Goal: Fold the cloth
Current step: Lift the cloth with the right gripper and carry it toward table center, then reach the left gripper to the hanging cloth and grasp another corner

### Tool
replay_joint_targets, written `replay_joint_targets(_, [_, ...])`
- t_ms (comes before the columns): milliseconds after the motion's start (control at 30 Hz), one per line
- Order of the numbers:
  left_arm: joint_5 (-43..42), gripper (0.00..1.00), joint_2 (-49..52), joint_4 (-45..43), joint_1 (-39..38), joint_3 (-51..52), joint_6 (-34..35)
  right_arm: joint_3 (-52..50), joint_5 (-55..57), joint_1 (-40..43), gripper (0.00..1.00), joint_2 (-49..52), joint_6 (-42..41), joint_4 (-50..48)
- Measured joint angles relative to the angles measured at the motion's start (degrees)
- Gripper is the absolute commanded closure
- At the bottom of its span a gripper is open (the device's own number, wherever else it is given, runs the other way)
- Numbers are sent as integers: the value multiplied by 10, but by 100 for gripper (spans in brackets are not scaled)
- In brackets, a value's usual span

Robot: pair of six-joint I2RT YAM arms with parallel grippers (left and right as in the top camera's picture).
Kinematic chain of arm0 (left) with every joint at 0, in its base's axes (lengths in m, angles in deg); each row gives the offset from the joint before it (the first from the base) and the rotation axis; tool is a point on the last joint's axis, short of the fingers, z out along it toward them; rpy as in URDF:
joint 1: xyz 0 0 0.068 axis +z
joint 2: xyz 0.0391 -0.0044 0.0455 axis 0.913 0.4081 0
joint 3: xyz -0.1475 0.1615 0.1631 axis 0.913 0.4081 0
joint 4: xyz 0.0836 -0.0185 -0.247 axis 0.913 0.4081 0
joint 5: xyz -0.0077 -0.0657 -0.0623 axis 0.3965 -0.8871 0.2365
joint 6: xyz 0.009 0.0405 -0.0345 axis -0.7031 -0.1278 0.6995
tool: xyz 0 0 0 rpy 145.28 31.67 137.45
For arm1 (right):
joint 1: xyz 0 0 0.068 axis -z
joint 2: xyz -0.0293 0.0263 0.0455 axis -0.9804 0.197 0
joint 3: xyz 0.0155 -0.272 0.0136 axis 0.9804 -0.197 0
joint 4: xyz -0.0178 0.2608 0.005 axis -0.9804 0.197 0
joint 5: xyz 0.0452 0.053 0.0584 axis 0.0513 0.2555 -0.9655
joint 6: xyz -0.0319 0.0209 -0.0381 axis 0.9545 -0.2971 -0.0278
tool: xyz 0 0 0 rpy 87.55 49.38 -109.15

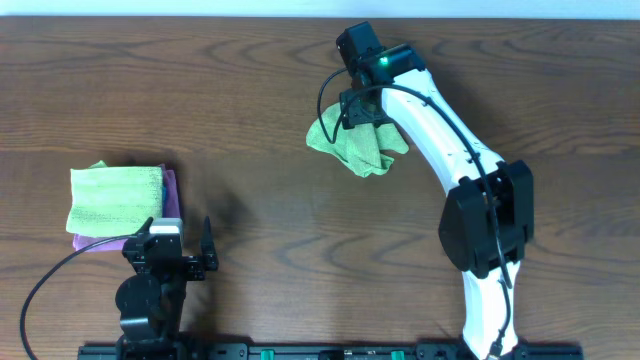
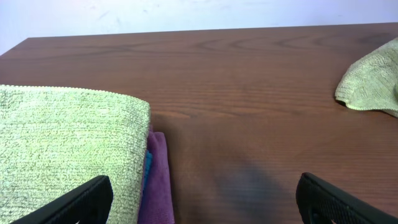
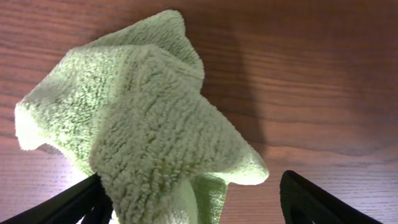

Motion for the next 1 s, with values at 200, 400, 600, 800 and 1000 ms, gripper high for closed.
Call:
replay_joint_targets(200, [-1, 5, 0, 0, 0, 0, 0, 0, 22, 19, 16, 0, -7, -3])
replay_joint_targets(400, [-13, 5, 0, 0, 0, 0, 47, 0, 31, 62, 16, 0, -12, -4])
replay_joint_targets(600, [-34, 5, 0, -5, 0, 0, 163, 0, 19, 89, 18, 0, -15, 3])
replay_joint_targets(800, [-113, 4, 0, -11, 0, 2, 327, 0, -27, 86, 17, 0, -18, 16])
replay_joint_targets(1000, [-165, 4, 52, -46, 0, -2, 426, 0, -64, 64, 17, 0, -18, 22])
